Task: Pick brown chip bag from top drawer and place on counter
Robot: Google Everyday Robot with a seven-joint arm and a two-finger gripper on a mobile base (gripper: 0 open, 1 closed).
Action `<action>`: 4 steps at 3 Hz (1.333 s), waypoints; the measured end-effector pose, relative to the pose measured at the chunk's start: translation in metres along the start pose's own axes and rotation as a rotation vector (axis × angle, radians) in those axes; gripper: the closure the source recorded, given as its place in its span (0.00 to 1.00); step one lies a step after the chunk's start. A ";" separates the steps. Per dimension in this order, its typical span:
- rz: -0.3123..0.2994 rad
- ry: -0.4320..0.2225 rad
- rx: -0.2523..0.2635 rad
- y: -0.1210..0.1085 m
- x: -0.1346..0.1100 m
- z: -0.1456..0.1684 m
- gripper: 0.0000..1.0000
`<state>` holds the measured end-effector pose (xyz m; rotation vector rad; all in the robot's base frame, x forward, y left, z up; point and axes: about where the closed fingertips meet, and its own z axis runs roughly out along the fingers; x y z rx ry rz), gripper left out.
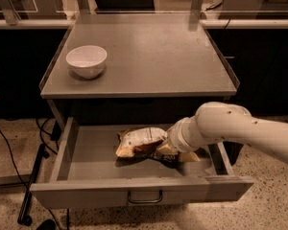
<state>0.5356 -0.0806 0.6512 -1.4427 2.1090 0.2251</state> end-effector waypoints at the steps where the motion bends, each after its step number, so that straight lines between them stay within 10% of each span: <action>1: -0.011 -0.035 -0.047 0.000 -0.004 -0.037 1.00; 3: -0.073 -0.056 -0.165 -0.002 -0.030 -0.142 1.00; 4: -0.071 -0.058 -0.165 -0.003 -0.033 -0.145 1.00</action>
Offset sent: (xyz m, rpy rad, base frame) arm -0.0469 -0.0526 0.1230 0.0885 0.1031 0.1649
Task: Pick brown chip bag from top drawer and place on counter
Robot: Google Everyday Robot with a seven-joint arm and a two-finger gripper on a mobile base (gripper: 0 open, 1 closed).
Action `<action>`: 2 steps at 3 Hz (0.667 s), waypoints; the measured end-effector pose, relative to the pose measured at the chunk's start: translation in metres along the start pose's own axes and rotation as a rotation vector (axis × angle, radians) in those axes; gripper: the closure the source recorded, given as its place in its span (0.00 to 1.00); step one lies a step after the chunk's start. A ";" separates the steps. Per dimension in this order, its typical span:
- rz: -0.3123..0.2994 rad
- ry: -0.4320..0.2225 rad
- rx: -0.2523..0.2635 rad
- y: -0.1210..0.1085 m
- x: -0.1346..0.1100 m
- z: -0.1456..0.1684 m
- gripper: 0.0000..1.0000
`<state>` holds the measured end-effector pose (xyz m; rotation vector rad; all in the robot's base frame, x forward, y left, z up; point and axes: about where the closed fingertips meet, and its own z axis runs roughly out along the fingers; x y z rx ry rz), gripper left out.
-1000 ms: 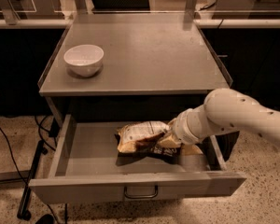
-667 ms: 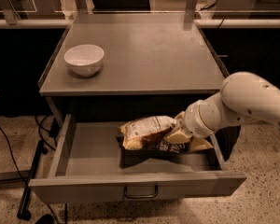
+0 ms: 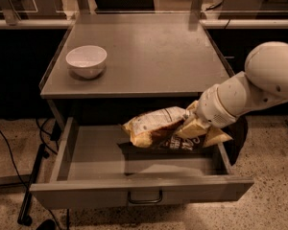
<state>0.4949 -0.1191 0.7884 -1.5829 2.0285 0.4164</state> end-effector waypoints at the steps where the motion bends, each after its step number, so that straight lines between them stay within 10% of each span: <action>1: 0.005 -0.006 0.003 -0.001 -0.009 -0.010 1.00; 2: 0.017 0.011 0.014 -0.006 -0.032 -0.039 1.00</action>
Offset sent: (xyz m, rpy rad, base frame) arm 0.0075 0.0024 0.0992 -0.0232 0.0167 -0.0536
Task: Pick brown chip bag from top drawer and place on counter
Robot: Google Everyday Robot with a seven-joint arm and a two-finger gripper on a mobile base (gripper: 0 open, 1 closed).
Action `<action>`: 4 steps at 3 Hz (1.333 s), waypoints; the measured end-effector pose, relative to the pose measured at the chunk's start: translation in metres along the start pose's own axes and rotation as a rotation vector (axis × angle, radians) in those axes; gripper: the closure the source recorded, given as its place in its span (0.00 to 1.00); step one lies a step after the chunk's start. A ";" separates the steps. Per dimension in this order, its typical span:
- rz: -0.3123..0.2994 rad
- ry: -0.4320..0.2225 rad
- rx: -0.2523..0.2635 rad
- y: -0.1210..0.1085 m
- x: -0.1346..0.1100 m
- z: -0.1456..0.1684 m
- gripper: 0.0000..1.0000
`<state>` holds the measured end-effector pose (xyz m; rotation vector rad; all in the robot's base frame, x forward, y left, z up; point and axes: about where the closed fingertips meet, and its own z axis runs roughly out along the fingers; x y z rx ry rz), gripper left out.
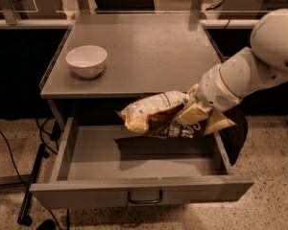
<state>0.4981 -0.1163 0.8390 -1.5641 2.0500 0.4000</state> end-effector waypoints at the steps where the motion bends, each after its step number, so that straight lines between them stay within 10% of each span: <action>1: 0.006 0.038 0.025 -0.018 -0.026 -0.036 1.00; 3: -0.072 0.061 0.176 -0.098 -0.067 -0.094 1.00; 4: -0.149 -0.030 0.257 -0.154 -0.084 -0.081 1.00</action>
Offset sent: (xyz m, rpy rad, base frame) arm 0.0901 -0.0320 0.1639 -0.1626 -0.1466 -0.0849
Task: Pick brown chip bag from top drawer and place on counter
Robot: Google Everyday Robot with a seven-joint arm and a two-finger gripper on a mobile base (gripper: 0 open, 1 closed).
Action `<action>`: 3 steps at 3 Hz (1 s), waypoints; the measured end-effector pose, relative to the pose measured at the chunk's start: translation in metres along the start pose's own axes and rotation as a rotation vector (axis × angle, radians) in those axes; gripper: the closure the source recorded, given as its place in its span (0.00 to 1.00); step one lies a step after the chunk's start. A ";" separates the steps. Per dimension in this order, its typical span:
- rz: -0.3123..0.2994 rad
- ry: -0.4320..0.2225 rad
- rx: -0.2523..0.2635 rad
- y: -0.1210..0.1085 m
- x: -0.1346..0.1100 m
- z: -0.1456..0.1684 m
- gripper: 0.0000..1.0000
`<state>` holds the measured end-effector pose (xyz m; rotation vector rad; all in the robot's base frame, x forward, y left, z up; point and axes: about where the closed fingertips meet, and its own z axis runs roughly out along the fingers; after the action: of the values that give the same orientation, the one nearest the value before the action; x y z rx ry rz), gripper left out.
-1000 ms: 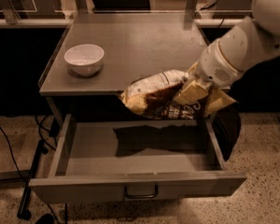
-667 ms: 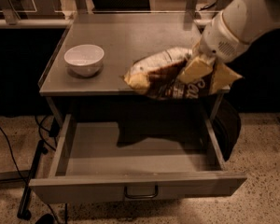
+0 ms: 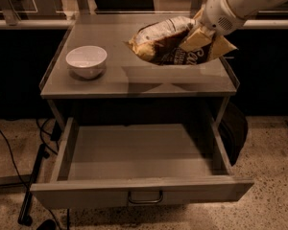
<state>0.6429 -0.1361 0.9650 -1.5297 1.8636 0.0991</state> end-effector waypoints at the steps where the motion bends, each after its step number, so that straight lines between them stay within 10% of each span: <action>1: -0.014 -0.079 0.047 -0.025 -0.006 0.027 1.00; 3: 0.046 -0.150 0.034 -0.028 -0.005 0.085 1.00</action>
Offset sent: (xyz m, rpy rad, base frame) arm 0.0812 0.0393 -0.0503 0.1719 -0.0762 0.0009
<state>0.7075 -0.0999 0.9150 -1.4171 1.7732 0.1974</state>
